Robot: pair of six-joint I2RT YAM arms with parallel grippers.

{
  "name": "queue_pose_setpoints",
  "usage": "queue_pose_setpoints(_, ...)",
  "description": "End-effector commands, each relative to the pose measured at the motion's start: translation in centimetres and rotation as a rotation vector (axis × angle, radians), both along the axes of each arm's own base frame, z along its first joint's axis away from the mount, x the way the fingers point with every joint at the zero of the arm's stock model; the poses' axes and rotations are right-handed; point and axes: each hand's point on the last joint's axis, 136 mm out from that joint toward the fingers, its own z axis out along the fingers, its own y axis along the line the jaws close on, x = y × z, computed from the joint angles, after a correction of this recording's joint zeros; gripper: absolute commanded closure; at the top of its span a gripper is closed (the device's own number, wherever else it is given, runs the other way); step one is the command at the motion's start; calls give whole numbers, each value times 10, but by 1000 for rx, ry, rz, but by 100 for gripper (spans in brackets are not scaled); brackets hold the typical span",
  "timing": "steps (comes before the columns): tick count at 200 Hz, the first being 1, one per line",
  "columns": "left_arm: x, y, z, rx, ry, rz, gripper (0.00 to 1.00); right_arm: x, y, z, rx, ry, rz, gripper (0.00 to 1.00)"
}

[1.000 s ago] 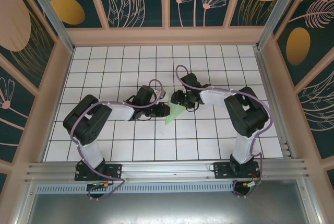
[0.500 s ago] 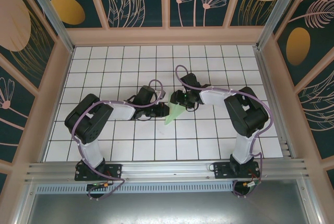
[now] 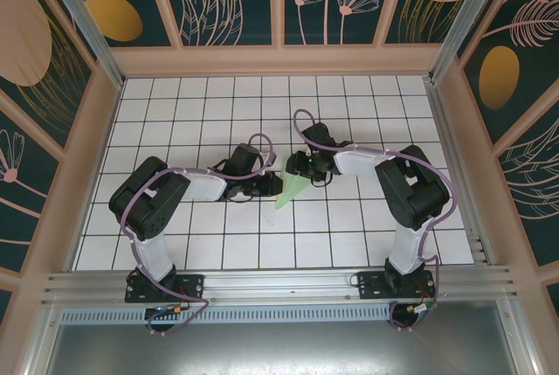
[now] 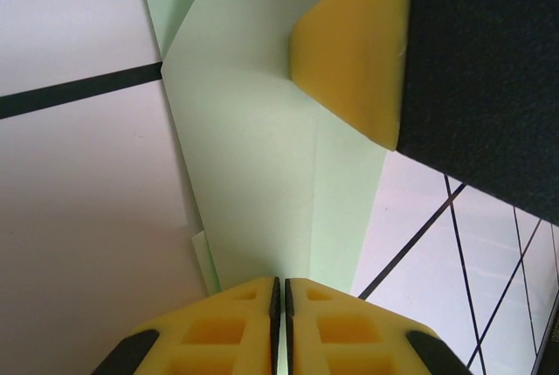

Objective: Fold a paper plane with a square sheet of paper (pick it up from the middle)
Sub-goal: Fourth fold the wing at the center of the table.

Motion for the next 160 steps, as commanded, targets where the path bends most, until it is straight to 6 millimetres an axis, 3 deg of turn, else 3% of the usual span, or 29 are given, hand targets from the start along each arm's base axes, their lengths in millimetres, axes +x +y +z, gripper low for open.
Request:
queue_pose_setpoints(1,1,-1,-4,19,5,-5,86,-43,-27,-52,-143,165,7,47)
queue_pose_setpoints(89,2,-4,-1,5,3,-14,86,-51,-36,-71,-223,221,2,51)
queue_pose_setpoints(160,10,-14,36,-77,-77,-27,80,-57,-40,-83,-273,263,2,50)
